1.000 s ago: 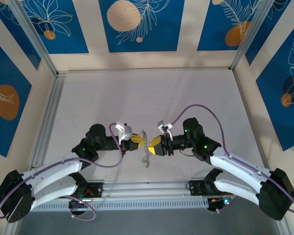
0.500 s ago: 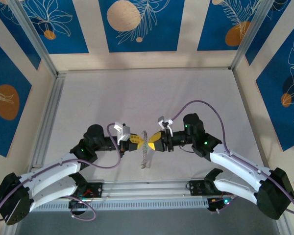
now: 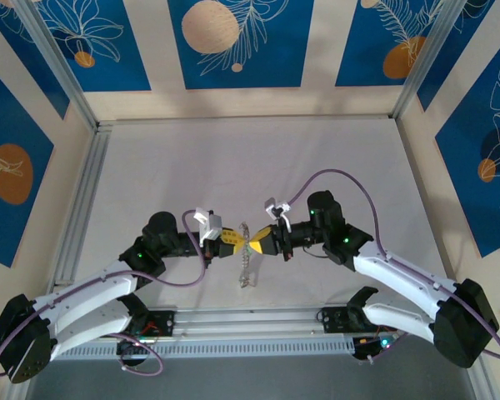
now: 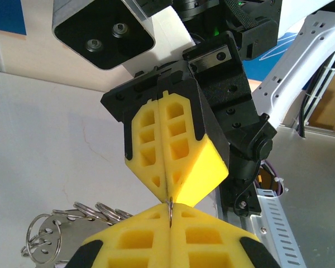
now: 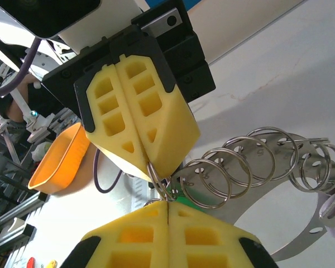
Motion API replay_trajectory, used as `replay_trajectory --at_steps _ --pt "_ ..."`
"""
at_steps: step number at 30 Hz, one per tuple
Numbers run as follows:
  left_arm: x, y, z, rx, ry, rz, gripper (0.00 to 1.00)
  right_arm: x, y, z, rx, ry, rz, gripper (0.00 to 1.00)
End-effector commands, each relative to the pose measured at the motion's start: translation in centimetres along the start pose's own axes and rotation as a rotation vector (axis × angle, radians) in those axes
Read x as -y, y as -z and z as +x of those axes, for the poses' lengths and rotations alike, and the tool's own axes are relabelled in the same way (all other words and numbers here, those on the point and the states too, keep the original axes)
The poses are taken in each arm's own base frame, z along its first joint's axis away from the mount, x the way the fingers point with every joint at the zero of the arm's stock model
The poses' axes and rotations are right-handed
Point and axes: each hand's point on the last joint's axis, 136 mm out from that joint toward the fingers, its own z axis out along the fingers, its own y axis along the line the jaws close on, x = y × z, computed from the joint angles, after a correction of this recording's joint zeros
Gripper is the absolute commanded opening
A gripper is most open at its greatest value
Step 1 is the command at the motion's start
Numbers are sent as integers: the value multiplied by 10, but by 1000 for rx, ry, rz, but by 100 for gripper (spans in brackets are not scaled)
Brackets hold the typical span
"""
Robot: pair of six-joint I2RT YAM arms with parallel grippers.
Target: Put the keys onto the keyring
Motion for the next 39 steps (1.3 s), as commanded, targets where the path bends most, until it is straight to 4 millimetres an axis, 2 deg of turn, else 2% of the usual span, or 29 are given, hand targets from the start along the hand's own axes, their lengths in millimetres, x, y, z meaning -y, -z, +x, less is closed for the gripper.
replay_trajectory --at_steps 1,13,20,26,32,36,39 --pt "8 5 -22 64 -48 29 0 -3 -2 -4 -7 15 -13 0" --pt "7 9 -27 90 -69 7 0 -4 -14 13 -103 -48 -118 0" --pt "9 9 -28 91 -64 14 0 7 -14 -4 -58 -31 -56 2" --pt "9 9 -28 91 -66 10 0 12 -13 -15 -47 -33 -12 19" --pt "9 12 -29 92 -71 2 0 8 14 -15 14 38 142 37" --pt "10 10 -31 94 -67 15 0 -3 33 -21 52 117 225 39" --pt "12 9 -35 101 -61 33 0 -17 33 -30 82 174 183 40"
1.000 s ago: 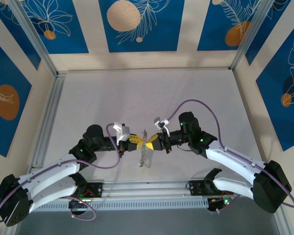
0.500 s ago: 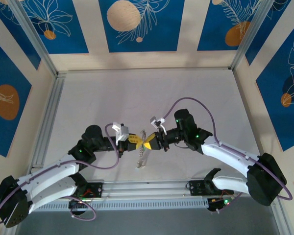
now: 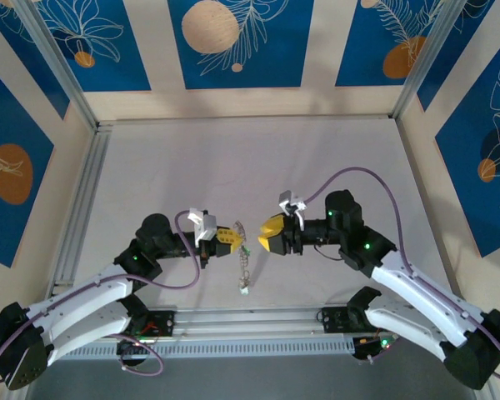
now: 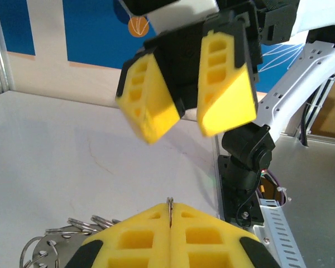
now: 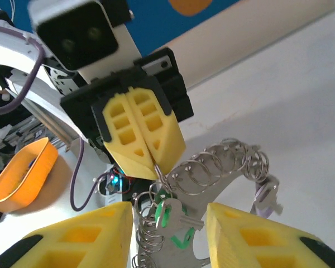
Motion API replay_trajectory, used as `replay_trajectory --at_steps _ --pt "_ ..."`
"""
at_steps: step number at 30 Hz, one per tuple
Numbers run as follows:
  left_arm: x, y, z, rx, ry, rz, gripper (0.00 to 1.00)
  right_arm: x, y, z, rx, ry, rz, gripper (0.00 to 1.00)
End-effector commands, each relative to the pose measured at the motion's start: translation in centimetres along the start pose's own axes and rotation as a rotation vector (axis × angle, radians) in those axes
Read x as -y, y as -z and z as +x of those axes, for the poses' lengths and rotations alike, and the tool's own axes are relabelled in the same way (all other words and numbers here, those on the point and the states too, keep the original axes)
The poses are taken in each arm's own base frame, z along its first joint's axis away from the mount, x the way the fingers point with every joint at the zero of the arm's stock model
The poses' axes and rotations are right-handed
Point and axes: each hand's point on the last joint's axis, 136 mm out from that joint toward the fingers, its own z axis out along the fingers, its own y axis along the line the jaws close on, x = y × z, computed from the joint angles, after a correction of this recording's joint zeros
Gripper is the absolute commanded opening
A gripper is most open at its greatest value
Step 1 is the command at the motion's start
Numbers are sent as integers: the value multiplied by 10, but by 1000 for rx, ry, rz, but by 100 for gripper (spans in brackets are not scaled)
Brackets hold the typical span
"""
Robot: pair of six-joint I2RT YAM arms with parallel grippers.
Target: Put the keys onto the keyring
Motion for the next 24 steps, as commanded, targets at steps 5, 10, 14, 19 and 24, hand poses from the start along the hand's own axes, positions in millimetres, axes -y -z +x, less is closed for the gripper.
replay_trajectory --at_steps 5,10,14,19,24 --pt "13 3 -30 81 -24 65 0 -6 -13 4 -47 71 -18 40" --pt "20 6 -38 112 -21 93 0 -15 -22 3 -45 98 -67 39" --pt "23 7 -41 124 -21 109 0 -19 -27 2 -48 105 -89 38" --pt "24 7 -42 127 -20 116 0 -20 -35 4 -73 105 -115 38" --pt "24 7 -40 119 -16 113 0 -23 -37 1 -65 121 -129 33"
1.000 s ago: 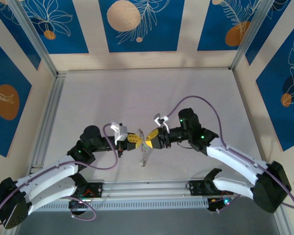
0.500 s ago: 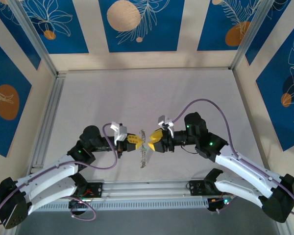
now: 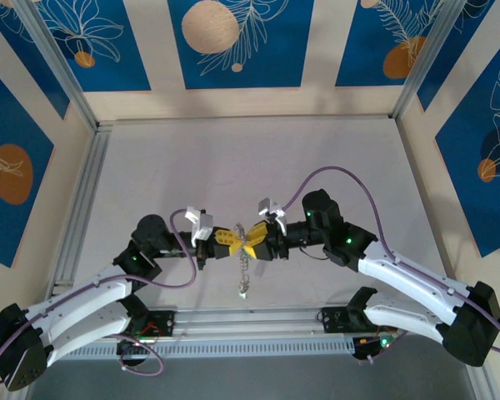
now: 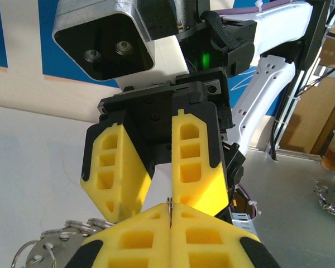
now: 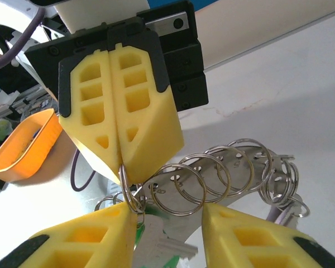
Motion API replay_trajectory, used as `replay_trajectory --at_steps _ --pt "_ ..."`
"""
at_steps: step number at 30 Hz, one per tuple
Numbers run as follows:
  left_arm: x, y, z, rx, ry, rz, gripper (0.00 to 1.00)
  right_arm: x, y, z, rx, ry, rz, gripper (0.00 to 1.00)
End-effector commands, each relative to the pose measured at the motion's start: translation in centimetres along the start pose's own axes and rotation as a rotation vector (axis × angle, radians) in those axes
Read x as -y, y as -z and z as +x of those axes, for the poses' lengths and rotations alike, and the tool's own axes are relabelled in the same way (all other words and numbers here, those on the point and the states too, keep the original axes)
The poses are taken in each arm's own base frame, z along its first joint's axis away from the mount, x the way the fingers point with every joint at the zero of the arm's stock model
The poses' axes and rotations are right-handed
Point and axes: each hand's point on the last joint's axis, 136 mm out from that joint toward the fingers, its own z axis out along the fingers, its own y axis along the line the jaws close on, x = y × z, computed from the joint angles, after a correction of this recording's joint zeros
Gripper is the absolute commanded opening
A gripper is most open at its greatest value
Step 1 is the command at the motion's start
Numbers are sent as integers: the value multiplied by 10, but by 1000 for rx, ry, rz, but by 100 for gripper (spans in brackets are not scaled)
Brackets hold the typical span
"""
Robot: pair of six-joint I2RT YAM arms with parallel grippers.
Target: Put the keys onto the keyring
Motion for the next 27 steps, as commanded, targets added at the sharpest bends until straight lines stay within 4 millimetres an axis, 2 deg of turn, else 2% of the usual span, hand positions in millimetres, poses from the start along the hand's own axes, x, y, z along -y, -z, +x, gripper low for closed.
replay_trajectory --at_steps 1,6,9,13,16,18,22,27 --pt "9 2 -23 60 -58 32 0 -13 1 -19 40 69 -42 30" --pt "7 1 -23 57 -58 27 0 -16 1 -21 43 84 -49 14" --pt "6 0 -23 53 -56 24 0 -20 1 -21 44 99 -63 13" --pt "5 -1 -23 50 -53 28 0 -25 2 -20 48 123 -80 21" --pt "6 -1 -24 51 -52 30 0 -29 4 -23 69 137 -95 22" --pt "6 -1 -24 49 -52 30 0 -31 4 -25 74 139 -104 19" --pt "6 -1 -24 50 -53 29 0 -29 3 -24 66 138 -101 1" --pt "4 0 -24 47 -50 14 0 -24 4 -22 49 125 -62 0"
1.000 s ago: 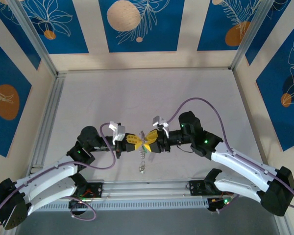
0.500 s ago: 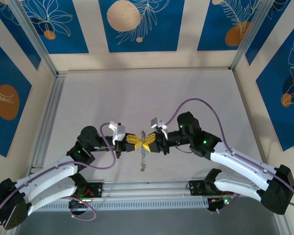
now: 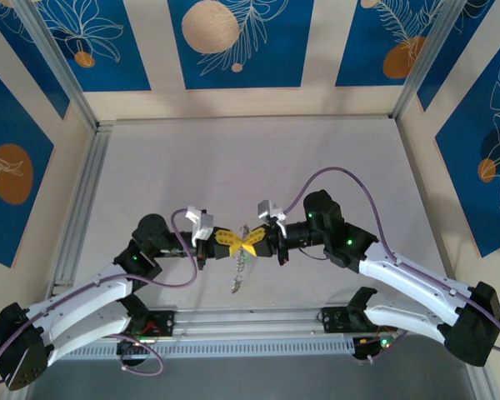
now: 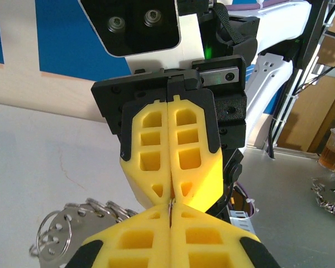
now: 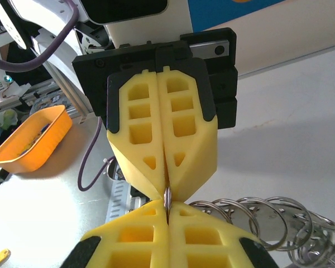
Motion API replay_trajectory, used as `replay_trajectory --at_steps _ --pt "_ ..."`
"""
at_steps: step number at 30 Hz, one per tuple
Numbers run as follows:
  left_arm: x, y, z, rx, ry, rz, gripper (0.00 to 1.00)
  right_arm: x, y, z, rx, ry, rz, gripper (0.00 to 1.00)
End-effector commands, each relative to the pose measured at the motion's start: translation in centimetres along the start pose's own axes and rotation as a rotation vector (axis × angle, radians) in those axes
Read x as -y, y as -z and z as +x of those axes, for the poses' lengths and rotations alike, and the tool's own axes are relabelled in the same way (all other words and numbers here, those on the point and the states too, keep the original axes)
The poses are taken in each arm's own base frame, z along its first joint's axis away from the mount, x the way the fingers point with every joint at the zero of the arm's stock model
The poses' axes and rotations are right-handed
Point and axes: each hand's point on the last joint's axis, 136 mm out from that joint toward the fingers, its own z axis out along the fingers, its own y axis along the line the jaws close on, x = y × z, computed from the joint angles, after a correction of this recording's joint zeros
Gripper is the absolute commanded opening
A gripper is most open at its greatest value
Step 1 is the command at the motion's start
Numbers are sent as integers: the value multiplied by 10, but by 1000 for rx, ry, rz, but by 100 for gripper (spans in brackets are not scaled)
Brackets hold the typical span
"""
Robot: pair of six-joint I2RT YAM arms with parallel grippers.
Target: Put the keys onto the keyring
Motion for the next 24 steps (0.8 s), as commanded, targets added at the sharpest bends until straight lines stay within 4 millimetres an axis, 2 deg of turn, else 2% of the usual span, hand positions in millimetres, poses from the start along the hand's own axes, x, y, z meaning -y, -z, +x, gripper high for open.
replay_trajectory --at_steps 1,4,5,7,8,10,13,17,21,24 --pt "2 1 -27 51 -57 -10 0 -7 5 -15 15 43 2 0" --pt "0 5 -28 39 -62 -48 0 -5 11 -18 -5 54 46 0" --pt "-2 6 -30 31 -63 -67 5 -4 14 -20 -10 60 57 0" --pt "-7 10 -32 18 -62 -116 25 1 18 -23 -19 60 102 0" --pt "-9 12 -33 15 -67 -140 32 4 19 -24 -31 60 128 0" --pt "-11 17 -35 -3 -77 -179 37 14 22 -24 -74 56 195 0" --pt "-18 24 -35 -47 -88 -256 39 24 24 -18 -169 66 270 0" --pt "-20 25 -36 -67 -91 -278 40 26 24 -11 -281 117 319 0" --pt "-22 23 -34 -102 -84 -280 40 21 21 -5 -371 260 355 0" --pt "-19 21 -34 -114 -83 -264 40 7 19 -3 -401 355 300 0"
